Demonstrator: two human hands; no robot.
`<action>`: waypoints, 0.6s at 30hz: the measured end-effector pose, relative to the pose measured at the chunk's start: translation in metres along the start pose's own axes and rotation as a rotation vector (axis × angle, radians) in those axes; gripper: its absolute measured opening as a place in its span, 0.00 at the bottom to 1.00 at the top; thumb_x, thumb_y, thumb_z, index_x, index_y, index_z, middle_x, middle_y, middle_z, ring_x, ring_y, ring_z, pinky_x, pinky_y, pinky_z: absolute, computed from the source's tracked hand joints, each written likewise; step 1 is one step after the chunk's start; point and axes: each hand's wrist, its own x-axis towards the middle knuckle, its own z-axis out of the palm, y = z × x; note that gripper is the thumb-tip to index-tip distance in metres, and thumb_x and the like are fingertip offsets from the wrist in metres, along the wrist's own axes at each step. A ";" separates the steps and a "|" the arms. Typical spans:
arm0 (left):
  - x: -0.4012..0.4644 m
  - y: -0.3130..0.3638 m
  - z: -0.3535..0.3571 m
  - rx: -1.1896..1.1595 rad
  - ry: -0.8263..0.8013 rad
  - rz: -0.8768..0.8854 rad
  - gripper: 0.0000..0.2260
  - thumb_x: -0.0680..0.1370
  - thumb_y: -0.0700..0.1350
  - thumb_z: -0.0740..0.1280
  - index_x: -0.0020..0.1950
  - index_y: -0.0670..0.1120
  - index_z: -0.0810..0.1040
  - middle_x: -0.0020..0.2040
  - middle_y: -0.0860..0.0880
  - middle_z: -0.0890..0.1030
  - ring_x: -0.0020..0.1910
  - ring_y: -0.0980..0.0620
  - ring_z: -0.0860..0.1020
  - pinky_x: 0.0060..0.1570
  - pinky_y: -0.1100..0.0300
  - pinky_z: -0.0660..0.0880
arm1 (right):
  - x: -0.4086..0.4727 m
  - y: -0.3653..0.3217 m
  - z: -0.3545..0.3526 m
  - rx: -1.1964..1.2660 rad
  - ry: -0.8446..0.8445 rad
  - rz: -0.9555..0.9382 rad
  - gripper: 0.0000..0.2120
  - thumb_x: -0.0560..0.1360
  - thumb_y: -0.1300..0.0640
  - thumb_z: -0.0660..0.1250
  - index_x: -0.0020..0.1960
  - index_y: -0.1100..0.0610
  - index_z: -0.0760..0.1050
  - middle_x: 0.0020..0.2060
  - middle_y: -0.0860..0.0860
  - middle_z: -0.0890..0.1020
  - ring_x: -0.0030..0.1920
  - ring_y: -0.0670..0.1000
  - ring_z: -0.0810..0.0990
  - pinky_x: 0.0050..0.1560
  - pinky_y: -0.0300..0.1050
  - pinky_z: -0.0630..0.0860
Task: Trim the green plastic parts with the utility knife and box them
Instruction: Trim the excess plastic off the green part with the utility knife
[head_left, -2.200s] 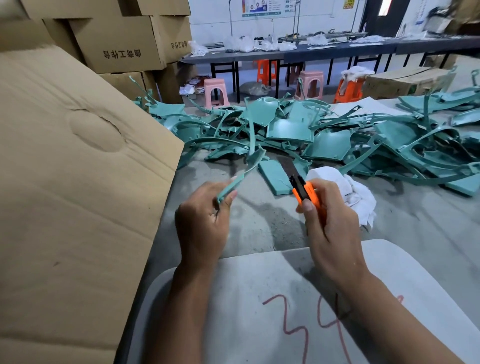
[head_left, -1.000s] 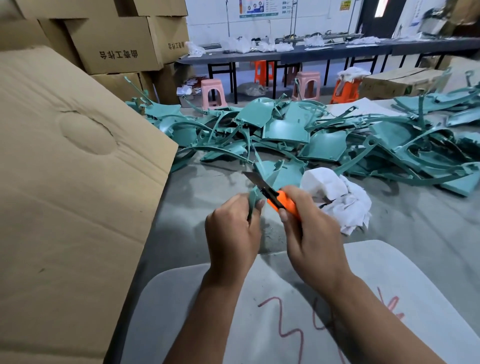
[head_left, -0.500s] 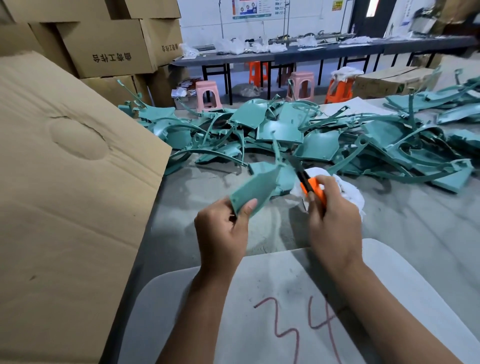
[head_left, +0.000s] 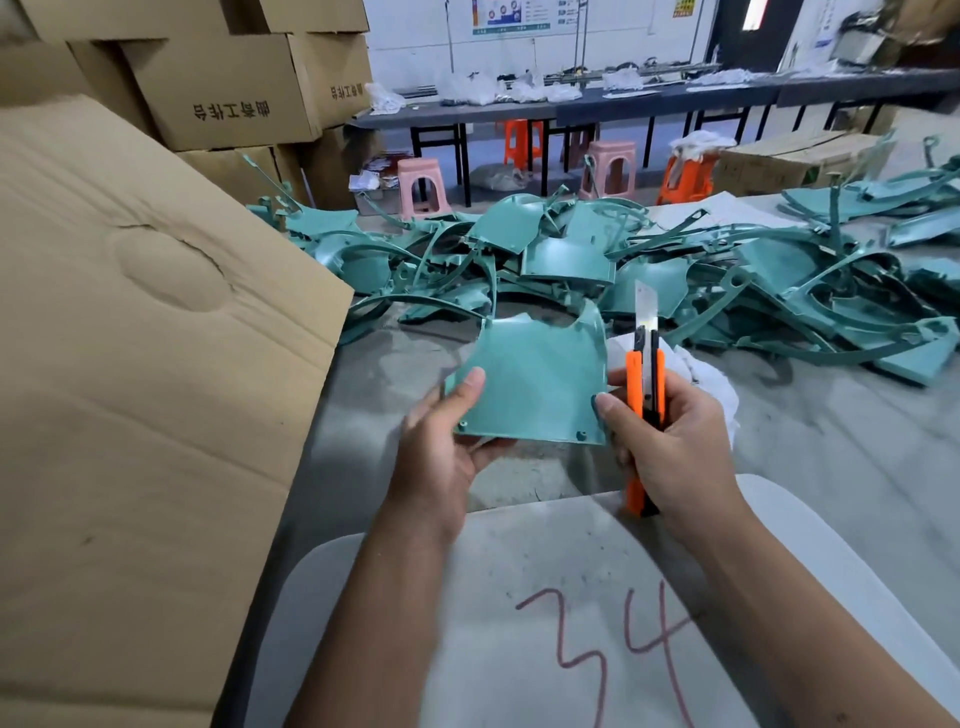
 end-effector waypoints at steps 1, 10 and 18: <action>0.002 0.006 -0.009 0.070 -0.025 -0.006 0.17 0.77 0.50 0.70 0.64 0.45 0.81 0.59 0.43 0.85 0.59 0.41 0.83 0.52 0.44 0.82 | 0.001 0.000 -0.001 -0.064 0.007 -0.048 0.08 0.77 0.62 0.75 0.50 0.50 0.81 0.31 0.47 0.80 0.30 0.48 0.77 0.34 0.41 0.76; 0.008 0.014 -0.013 0.157 0.153 0.239 0.07 0.76 0.34 0.73 0.41 0.44 0.88 0.46 0.41 0.87 0.44 0.46 0.86 0.44 0.52 0.84 | -0.010 -0.004 0.005 -0.514 0.027 -0.442 0.15 0.83 0.47 0.65 0.40 0.50 0.68 0.28 0.46 0.68 0.30 0.46 0.67 0.32 0.39 0.63; 0.011 0.016 -0.004 -0.076 0.245 0.194 0.07 0.77 0.32 0.71 0.41 0.40 0.84 0.40 0.43 0.87 0.36 0.50 0.85 0.34 0.60 0.81 | -0.028 -0.007 0.030 -0.866 -0.209 -0.624 0.18 0.83 0.41 0.59 0.42 0.53 0.70 0.30 0.43 0.67 0.31 0.54 0.71 0.30 0.53 0.68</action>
